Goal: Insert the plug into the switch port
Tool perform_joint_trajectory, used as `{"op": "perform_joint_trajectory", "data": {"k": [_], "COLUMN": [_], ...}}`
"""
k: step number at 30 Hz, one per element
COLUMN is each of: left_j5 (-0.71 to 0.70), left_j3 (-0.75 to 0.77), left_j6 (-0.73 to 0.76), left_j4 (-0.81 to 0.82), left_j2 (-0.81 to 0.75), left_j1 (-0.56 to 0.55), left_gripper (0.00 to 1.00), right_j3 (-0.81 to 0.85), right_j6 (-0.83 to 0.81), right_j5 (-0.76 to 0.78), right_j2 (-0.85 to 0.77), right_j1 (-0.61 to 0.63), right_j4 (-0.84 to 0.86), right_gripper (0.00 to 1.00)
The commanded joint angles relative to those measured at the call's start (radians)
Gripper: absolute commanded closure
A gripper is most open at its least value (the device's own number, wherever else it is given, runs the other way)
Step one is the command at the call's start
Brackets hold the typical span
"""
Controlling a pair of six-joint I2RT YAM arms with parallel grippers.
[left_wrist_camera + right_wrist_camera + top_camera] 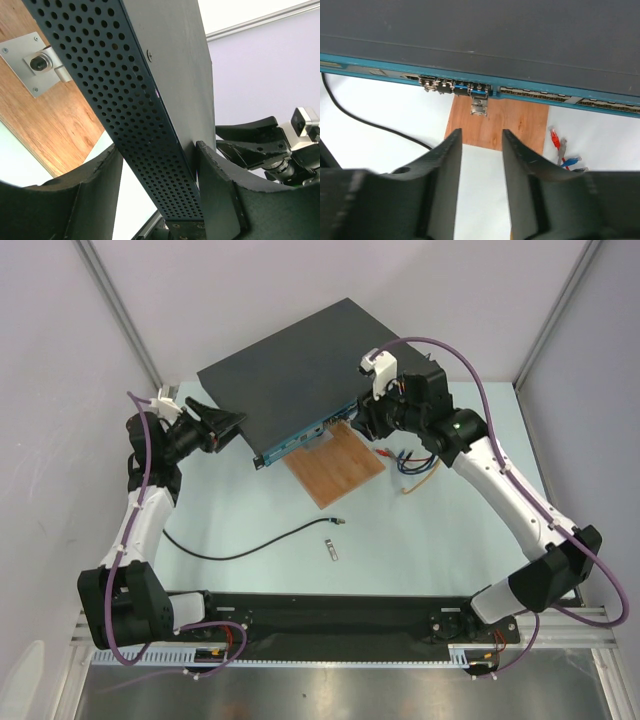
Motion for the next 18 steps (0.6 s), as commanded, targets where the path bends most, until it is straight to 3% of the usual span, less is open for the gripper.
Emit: {"op": "perform_joint_trajectory", "data": {"k": [1,6,18], "left_j5": [-0.004,-0.001,-0.003], "left_j3": [-0.003,-0.003,-0.022], "left_j6": [0.061,0.06,0.061], "left_j4": [-0.018,-0.013,-0.006], "left_j2": [0.005,0.001,-0.001], "left_j1": [-0.034,-0.034,-0.034], "left_gripper": [1.0,1.0,1.0], "right_j3": [0.019,0.053,0.075], "right_j6": [-0.003,0.017,0.074], "right_j5": [-0.01,-0.005,-0.021], "right_j2": [0.019,0.068,0.105], "right_j1": [-0.006,-0.006,-0.007], "right_j4": [0.0,0.0,0.076], "right_gripper": [0.61,0.73,0.73]}}
